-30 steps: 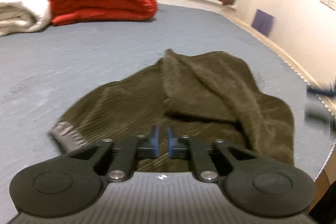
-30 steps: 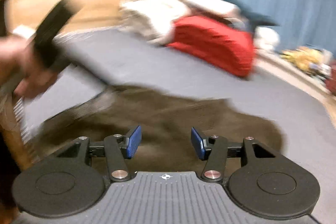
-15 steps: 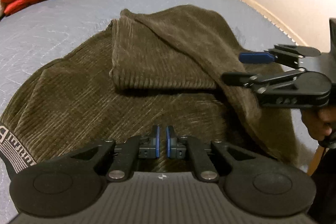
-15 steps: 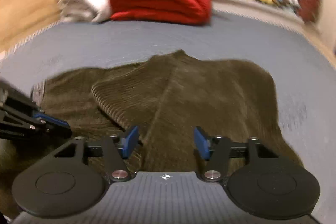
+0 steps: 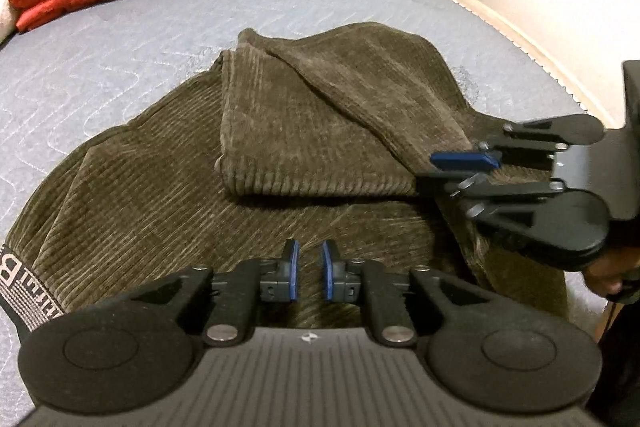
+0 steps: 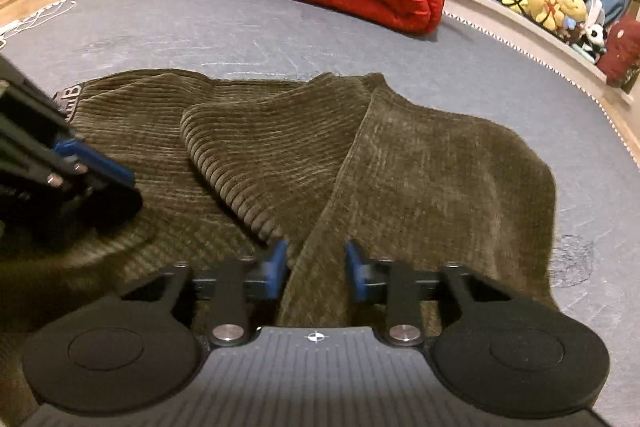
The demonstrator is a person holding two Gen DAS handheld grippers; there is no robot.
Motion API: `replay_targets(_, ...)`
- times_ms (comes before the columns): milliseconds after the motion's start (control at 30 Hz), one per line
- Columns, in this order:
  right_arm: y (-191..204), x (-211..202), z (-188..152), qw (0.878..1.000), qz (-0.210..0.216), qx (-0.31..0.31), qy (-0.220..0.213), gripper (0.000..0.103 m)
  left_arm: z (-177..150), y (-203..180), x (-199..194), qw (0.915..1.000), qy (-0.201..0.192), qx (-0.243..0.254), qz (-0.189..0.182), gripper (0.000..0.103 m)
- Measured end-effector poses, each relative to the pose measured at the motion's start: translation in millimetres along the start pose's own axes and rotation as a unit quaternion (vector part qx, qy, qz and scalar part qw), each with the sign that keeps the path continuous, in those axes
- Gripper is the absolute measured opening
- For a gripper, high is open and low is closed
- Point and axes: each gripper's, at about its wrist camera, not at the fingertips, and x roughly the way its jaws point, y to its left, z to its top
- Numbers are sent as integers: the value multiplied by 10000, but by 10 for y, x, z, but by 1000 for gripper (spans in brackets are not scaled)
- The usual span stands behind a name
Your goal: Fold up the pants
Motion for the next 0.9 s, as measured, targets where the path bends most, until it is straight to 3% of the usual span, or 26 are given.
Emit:
replay_targets(133, -199, -289, -71, 9997, 55, 175, -157, 0, -4, -64, -26, 10000, -36, 39, -23, 14)
replay_targets(233, -375, -527, -176, 9992, -200, 240, -237, 0, -27, -99, -32, 10000, -39, 78, -24, 14)
replay_targets(367, -839, -893, -469, 9943, -834, 645, -168, 0, -69, -79, -71, 10000, -40, 37, 34, 14)
replay_targets(533, -1535, -1331, -1068, 9722, -1643, 1662, 114, 0, -70, -76, -171, 9999, -91, -114, -37, 14)
replay_targets(600, -1668, -1435, -1238, 9651, -1620, 2055, 101, 4, -59, -117, -198, 9998, -145, -146, -68, 14)
replay_targets(667, -1660, -1460, -1254, 9654, -1451, 2165, 43, 4, -45, -168, -201, 9997, -183, -113, -60, 15)
replay_targets(733, -1521, -1449, -1144, 9723, -1209, 1991, -213, 16, -35, -203, -185, 9998, -192, -100, -31, 17)
replay_targets(800, -1312, -1370, -959, 9792, -959, 1728, -458, 43, -28, -206, -153, 9998, -179, -113, 20, 18)
replay_targets(900, -943, -1114, -645, 9876, -548, 1303, -682, 51, -33, -166, -103, 9997, -144, -161, 125, 18)
